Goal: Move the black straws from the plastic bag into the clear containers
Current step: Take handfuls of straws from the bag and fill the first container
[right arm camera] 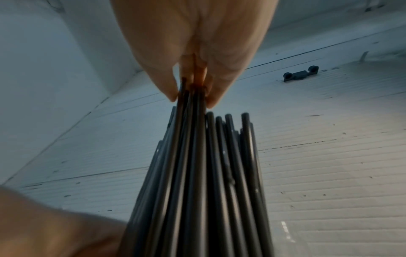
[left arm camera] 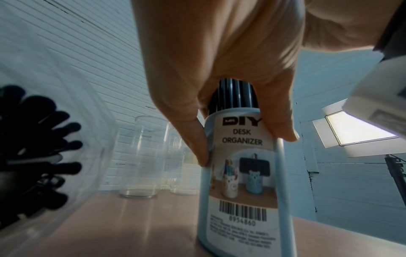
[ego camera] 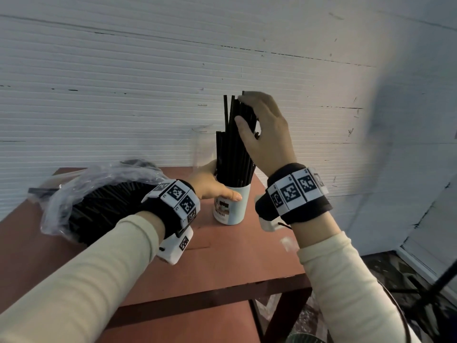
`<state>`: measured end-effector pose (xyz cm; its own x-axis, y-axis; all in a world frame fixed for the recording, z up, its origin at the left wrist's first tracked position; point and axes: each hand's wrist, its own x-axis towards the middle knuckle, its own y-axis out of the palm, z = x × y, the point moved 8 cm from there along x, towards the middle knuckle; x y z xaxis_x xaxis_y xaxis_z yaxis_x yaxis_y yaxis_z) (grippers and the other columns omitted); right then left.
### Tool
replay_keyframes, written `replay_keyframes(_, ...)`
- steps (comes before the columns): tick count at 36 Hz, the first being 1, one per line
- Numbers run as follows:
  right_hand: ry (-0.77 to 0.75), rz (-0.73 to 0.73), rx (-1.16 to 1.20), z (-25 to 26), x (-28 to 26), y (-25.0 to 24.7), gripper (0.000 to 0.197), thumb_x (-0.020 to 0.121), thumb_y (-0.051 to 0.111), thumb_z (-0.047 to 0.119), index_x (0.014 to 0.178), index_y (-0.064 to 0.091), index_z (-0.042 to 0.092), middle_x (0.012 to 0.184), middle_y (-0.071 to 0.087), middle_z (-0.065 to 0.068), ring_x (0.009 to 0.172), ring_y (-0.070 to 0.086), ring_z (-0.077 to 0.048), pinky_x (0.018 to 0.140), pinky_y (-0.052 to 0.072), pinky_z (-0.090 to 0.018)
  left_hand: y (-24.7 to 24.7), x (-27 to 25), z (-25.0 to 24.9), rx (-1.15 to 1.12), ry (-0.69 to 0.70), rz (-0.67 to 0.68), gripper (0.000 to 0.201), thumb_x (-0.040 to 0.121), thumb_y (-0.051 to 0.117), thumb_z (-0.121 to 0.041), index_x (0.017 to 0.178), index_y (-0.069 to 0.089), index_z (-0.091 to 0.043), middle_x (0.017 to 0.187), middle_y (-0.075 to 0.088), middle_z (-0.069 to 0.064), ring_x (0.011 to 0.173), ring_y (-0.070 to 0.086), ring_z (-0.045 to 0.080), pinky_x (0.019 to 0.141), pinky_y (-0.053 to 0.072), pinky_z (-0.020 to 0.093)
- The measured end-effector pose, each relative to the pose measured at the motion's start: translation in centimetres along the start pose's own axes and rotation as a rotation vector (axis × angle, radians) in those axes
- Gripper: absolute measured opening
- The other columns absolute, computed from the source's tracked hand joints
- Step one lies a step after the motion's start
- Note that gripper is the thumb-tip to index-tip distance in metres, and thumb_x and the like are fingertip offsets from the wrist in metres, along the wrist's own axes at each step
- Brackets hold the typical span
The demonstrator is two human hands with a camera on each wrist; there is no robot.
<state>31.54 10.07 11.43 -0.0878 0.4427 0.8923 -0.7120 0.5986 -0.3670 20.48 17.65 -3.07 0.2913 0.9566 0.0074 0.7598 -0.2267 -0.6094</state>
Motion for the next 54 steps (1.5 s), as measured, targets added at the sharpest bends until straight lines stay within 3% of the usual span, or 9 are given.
replay_keyframes(6, 0.024, 0.002, -0.064, -0.9, -1.6, 1.0, 0.024, 0.09, 0.06, 0.008, 0.113, 0.065, 0.001, 0.121, 0.058, -0.007, 0.104, 0.052, -0.001, 0.091, 0.032, 0.002, 0.0, -0.4, -0.2, -0.042, 0.012, 0.02, 0.101, 0.05, 0.095, -0.037, 0.138, 0.047, -0.027, 0.131, 0.06, -0.007, 0.12, 0.056, 0.019, 0.106, 0.045, 0.043)
replay_keyframes(15, 0.055, 0.023, -0.048, -1.5, -3.4, 0.9, 0.028, 0.09, 0.059, 0.013, 0.116, 0.066, 0.005, 0.129, 0.055, -0.007, 0.113, 0.055, -0.011, 0.093, 0.034, -0.001, 0.1, -0.6, 0.0, -0.127, 0.043, 0.012, 0.119, 0.028, 0.088, -0.054, 0.136, 0.047, -0.026, 0.124, 0.063, -0.007, 0.116, 0.059, 0.016, 0.103, 0.048, 0.042)
replay_keyframes(23, 0.069, -0.01, -0.043, -2.2, -3.3, -0.2, 0.033, 0.085, 0.065, 0.014, 0.113, 0.054, 0.001, 0.114, 0.05, -0.01, 0.103, 0.051, -0.021, 0.091, 0.045, -0.026, 0.9, -1.6, -0.8, -0.104, 0.02, 0.065, 0.109, 0.048, 0.092, -0.044, 0.14, 0.04, -0.02, 0.128, 0.058, -0.003, 0.119, 0.055, 0.017, 0.105, 0.045, 0.041)
replay_keyframes(28, 0.025, 0.034, -0.118, -2.6, -4.2, 0.1, 0.017, 0.089, 0.063, 0.019, 0.097, 0.065, 0.004, 0.098, 0.06, -0.005, 0.094, 0.052, -0.021, 0.086, 0.03, -0.004, -0.4, -1.6, 0.2, -0.089, -0.021, 0.056, 0.081, 0.066, 0.087, -0.024, 0.135, 0.045, -0.021, 0.125, 0.057, -0.002, 0.117, 0.054, 0.017, 0.103, 0.045, 0.037)
replay_keyframes(35, 0.046, 0.056, -0.069, -2.4, -3.9, 0.0, 0.04, 0.088, 0.062, 0.034, 0.116, 0.059, 0.006, 0.116, 0.055, -0.005, 0.108, 0.053, -0.019, 0.094, 0.038, -0.016, -0.5, -1.7, 0.1, -0.094, 0.01, 0.106, 0.055, 0.075, 0.084, -0.018, 0.122, 0.056, -0.024, 0.115, 0.062, -0.008, 0.106, 0.057, 0.009, 0.094, 0.043, 0.026)
replay_keyframes(40, -0.028, 0.078, 0.037, -0.3, -1.5, -0.2, 0.056, 0.093, 0.059, 0.021, 0.144, 0.04, 0.006, 0.142, 0.043, -0.007, 0.128, 0.047, -0.018, 0.105, 0.039, -0.024, 0.0, -1.7, 0.0, -0.09, 0.01, 0.078, 0.072, 0.073, 0.085, -0.023, 0.137, 0.052, -0.017, 0.134, 0.06, 0.001, 0.124, 0.055, 0.02, 0.11, 0.041, 0.043)
replay_keyframes(43, -0.063, 0.095, 0.017, 0.4, -0.5, 0.3, 0.038, 0.094, 0.053, 0.011, 0.132, 0.055, 0.004, 0.13, 0.054, -0.008, 0.116, 0.056, -0.018, 0.098, 0.048, -0.03, 0.1, -1.7, 0.0, -0.106, 0.024, 0.088, 0.064, 0.076, 0.082, -0.019, 0.134, 0.054, -0.017, 0.135, 0.06, 0.003, 0.126, 0.054, 0.021, 0.11, 0.042, 0.044)
replay_keyframes(47, -0.072, 0.092, -0.022, 0.1, -1.3, 1.3, 0.02, 0.09, 0.052, 0.002, 0.102, 0.068, 0.003, 0.102, 0.065, -0.006, 0.089, 0.063, -0.018, 0.081, 0.048, -0.018, -0.1, -1.6, -0.2, -0.09, 0.035, 0.087, 0.068, 0.077, 0.082, -0.021, 0.137, 0.051, -0.016, 0.137, 0.057, 0.002, 0.128, 0.051, 0.02, 0.11, 0.04, 0.039)
replay_keyframes(54, -0.054, 0.093, -0.075, 0.1, -2.9, 1.9, 0.02, 0.087, 0.055, 0.008, 0.102, 0.068, 0.003, 0.102, 0.064, -0.006, 0.101, 0.057, -0.022, 0.091, 0.038, -0.014, 0.0, -1.5, 0.0, -0.093, 0.041, 0.084, 0.067, 0.077, 0.082, -0.021, 0.136, 0.052, -0.016, 0.136, 0.059, 0.002, 0.127, 0.052, 0.019, 0.108, 0.041, 0.035)
